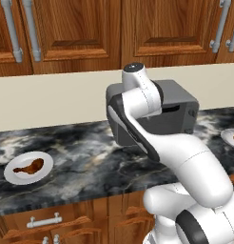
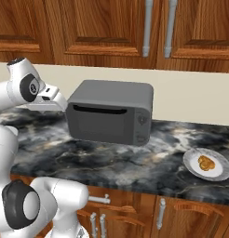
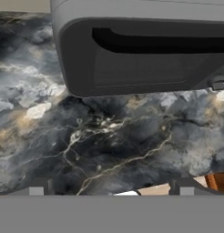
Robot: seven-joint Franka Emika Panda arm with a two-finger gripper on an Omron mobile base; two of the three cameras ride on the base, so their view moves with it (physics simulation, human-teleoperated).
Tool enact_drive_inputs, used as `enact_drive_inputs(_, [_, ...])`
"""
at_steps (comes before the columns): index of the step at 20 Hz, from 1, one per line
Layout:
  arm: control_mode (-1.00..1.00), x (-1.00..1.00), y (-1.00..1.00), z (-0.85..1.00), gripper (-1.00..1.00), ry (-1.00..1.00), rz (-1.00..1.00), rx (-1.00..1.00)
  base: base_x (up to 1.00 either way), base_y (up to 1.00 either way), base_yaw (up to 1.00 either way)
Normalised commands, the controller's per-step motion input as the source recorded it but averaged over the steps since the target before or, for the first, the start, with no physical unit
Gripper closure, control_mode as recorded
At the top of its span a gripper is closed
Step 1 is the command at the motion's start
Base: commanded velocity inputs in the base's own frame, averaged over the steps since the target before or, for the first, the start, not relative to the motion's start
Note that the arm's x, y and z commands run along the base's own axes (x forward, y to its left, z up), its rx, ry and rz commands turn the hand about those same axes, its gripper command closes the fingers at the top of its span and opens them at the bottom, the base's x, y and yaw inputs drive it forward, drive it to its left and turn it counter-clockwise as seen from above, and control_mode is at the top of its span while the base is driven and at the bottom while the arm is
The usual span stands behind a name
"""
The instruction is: Open the toaster oven door. Place the bread on the top rack in the toaster oven and place the chicken drumstick on the bottom rack.
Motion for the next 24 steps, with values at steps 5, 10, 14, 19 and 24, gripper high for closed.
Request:
enact_drive_inputs(5, [1.00, 0.00, 0.00, 0.00, -1.00, 0.00, 0.00, 0.00, 0.00, 0.67, -0.17])
enact_drive_inputs(10, [1.00, 0.00, 0.00, 0.00, -1.00, 0.00, 0.00, 0.00, 0.00, 0.59, -0.07])
enact_drive_inputs(14, [1.00, 0.00, 0.00, 0.00, -1.00, 0.00, 0.00, 0.00, 0.00, 0.49, -0.02])
enact_drive_inputs(19, [1.00, 0.00, 0.00, 0.00, -1.00, 0.00, 0.00, 0.00, 0.02, 0.12, -0.01])
enact_drive_inputs(24, [1.00, 0.00, 0.00, 0.00, -1.00, 0.00, 0.00, 0.00, 0.00, 0.00, 0.00])
